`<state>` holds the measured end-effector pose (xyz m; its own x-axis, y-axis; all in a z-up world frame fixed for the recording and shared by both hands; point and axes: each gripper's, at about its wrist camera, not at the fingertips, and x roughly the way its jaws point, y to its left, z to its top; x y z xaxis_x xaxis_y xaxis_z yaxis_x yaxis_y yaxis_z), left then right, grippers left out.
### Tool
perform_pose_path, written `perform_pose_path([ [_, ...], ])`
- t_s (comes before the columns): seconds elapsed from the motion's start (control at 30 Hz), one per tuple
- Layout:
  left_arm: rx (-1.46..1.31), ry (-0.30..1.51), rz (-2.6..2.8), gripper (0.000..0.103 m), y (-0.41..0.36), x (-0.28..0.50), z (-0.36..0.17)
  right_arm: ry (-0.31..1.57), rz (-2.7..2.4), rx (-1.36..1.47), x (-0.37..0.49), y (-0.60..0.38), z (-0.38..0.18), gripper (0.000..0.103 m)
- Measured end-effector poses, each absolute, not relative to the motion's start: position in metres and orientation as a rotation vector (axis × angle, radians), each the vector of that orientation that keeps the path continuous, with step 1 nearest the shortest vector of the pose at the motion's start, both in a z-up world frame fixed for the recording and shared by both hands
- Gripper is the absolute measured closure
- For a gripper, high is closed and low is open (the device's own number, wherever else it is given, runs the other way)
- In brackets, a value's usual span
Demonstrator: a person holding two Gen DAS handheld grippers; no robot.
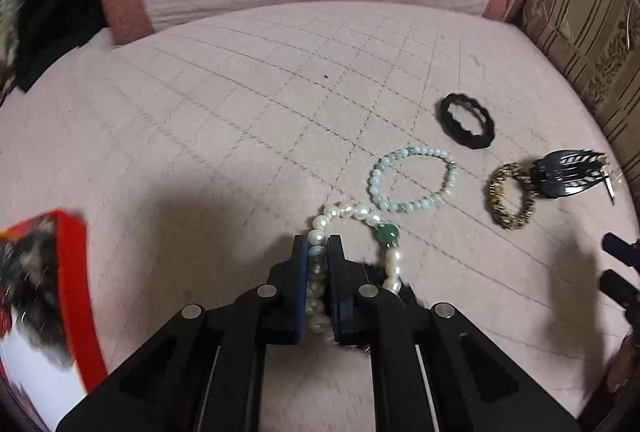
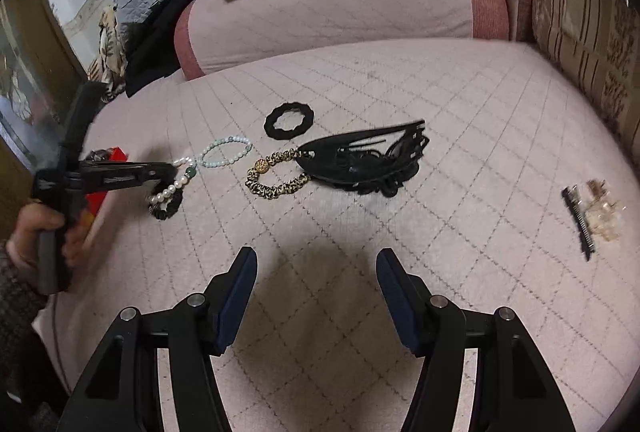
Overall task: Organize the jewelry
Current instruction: 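Grasp the pearl bracelet with the left tool while the right tool grasps the gold beaded bracelet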
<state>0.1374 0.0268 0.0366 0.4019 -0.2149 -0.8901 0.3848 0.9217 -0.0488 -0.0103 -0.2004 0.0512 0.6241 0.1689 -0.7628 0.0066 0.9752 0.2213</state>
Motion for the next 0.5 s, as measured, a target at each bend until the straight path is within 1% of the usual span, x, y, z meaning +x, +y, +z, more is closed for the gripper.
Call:
perform_pose_path([
  [0.17, 0.112, 1.022, -0.357, 0.094, 0.061, 0.1, 0.084, 0.888, 0.107, 0.192, -0.01, -0.187, 0.05, 0.036],
  [0.27, 0.061, 0.998, -0.369, 0.094, 0.083, 0.063, 0.1, 0.893, 0.116, 0.203, -0.01, -0.179, 0.05, 0.036],
  [0.33, 0.019, 1.014, -0.382, 0.094, 0.094, 0.05, 0.096, 0.904, 0.129, 0.225, -0.004, -0.173, 0.053, 0.036],
  [0.5, -0.1, 1.063, -0.422, 0.094, 0.116, 0.033, 0.064, 0.922, 0.093, 0.293, 0.027, -0.161, 0.052, 0.036],
])
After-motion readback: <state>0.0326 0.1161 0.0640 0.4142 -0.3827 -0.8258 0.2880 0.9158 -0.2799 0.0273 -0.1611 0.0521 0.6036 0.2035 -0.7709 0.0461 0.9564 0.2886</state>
